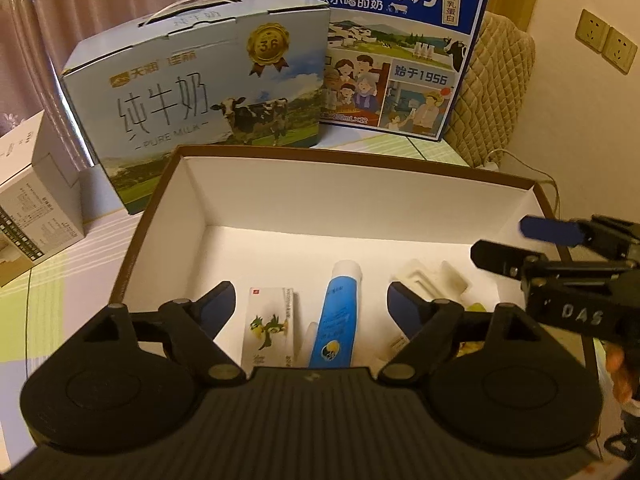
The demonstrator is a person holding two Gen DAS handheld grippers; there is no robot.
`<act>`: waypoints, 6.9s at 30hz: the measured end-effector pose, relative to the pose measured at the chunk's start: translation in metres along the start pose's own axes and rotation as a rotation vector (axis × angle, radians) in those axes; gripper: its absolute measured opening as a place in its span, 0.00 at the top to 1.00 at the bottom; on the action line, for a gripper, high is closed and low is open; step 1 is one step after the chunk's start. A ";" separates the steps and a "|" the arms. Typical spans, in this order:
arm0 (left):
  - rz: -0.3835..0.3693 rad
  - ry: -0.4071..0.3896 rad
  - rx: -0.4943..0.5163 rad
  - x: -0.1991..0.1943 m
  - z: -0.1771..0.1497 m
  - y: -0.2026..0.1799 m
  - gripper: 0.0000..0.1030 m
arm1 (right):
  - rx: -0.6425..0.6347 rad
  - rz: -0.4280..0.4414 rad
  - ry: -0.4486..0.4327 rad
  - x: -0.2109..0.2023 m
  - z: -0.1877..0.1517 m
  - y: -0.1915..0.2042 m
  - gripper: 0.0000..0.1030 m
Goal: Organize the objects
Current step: 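Lower both items into the brown box and open both tools, then move both tools back to the green box and red candy, then grasp the red candy packet with the right tool, then grasp the green medicine box with the left tool while the right holds the candy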
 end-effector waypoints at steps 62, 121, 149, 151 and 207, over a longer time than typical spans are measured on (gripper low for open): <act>0.105 -0.142 -0.328 -0.176 -0.174 0.070 0.10 | -0.018 0.181 0.161 -0.109 -0.138 0.141 0.30; 0.211 0.040 -0.201 -0.116 -0.220 0.103 0.09 | -0.284 0.158 0.366 -0.026 -0.197 0.192 0.74; -0.118 0.011 -0.387 -0.094 -0.209 0.122 0.08 | -0.146 -0.031 0.405 -0.038 -0.177 0.117 0.75; -0.135 0.040 -0.322 -0.099 -0.212 0.109 0.08 | -0.131 -0.041 0.407 -0.039 -0.176 0.110 0.75; 0.100 0.141 -0.076 -0.054 -0.192 0.029 0.75 | -0.099 -0.021 0.401 -0.042 -0.175 0.092 0.74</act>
Point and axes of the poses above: each gripper's, at about its wrist camera, not at the fingertips, and x roughly the way its jaws point, y to its left, z to its top, the point moved 2 cm from there along x, roughly the way its jaws point
